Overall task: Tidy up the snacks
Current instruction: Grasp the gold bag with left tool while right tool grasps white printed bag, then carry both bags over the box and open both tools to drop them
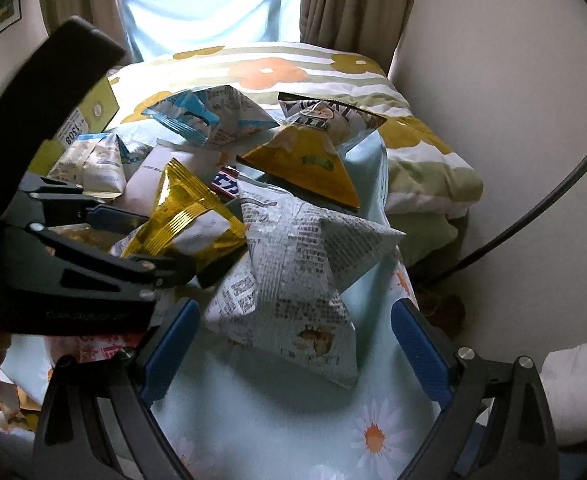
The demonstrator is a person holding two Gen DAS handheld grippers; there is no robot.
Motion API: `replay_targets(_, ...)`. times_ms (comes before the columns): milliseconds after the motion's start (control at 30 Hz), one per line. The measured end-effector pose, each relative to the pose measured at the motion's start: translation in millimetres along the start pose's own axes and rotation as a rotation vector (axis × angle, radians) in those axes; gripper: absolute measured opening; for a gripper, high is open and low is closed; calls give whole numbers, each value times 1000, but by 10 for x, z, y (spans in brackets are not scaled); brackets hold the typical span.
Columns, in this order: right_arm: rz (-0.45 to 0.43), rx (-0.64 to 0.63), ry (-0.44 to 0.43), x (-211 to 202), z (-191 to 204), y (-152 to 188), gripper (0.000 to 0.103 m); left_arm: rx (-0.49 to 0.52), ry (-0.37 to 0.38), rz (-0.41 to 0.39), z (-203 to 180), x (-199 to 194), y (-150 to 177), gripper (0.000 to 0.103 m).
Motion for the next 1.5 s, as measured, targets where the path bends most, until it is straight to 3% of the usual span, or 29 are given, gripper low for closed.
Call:
replay_targets(200, 31, 16, -52, 178, 24, -30, 83, 26, -2, -7, 37, -71, 18, 53)
replay_targets(667, 78, 108, -140, 401, -35, -119, 82, 33, -31, -50, 75, -324, 54, 53)
replay_targets(867, 69, 109, -116, 448, -74, -137, 61, 24, -61, -69, 34, -423, 87, 53)
replay_targets(933, 58, 125, -121, 417, -104, -143, 52, 21, -68, -79, 23, -462, 85, 53)
replay_targets(1200, 14, 120, -131, 169, -161, -168, 50, -10, -84, -141, -70, -736, 107, 53)
replay_targets(1500, -66, 108, -163, -346, -191, -388, 50, -78, -134, -291, -141, -1328, 161, 53)
Point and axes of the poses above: each gripper's, at about its wrist camera, not at the fingertips, and x roughly the way its jaws point, z to its left, y to its underside, the point moved 3 cm from there along x, roughly the way its jaws point, and after that the axes turned 8 degrees about y, right-handed, at the moved point
